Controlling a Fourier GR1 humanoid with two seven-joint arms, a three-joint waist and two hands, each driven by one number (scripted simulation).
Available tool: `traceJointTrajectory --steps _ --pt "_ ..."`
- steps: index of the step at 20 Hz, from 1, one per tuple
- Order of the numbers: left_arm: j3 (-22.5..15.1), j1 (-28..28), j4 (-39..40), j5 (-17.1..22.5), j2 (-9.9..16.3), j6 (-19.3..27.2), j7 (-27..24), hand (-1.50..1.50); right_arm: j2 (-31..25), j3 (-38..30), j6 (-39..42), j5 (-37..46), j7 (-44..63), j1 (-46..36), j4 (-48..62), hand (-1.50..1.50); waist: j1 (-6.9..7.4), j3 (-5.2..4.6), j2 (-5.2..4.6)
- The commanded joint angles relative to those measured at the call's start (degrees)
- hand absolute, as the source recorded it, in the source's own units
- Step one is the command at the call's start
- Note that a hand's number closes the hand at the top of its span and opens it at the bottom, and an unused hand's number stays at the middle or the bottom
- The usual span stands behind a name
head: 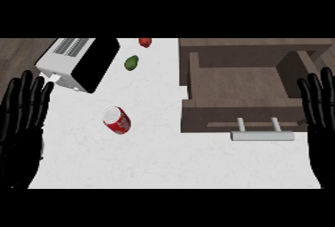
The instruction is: Pick up the can, place it into the drawer and close the drawer
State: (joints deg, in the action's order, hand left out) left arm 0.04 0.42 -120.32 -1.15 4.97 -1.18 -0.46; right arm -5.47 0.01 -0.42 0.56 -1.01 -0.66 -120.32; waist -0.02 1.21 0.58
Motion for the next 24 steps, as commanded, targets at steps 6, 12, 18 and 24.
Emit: traceJointTrajectory --steps 6,12,18,24 --pt "-6.7 -6.8 6.0 23.7 7.8 -26.7 -3.4 -1.50 0.5 2.6 2.5 -2.0 0.0 0.2 1.9 -1.50 -2.94 -1.51 -1.40" --pt "3.7 -7.6 20.8 33.5 24.2 -40.0 4.5 -1.50 0.8 -4.3 -4.4 -0.9 11.9 5.2 3.1 -1.50 -1.37 -1.29 -0.96" --pt "7.8 -13.7 32.7 41.7 30.2 -49.2 6.2 -1.50 -1.5 -8.2 -0.4 -6.2 13.4 13.3 -5.1 -1.50 -0.92 -1.22 -0.60" --pt "10.8 -14.0 36.2 43.6 32.5 -54.1 6.8 -1.50 -5.8 -20.9 7.9 -17.6 4.3 15.3 4.0 -1.50 -0.55 -1.17 -0.58"
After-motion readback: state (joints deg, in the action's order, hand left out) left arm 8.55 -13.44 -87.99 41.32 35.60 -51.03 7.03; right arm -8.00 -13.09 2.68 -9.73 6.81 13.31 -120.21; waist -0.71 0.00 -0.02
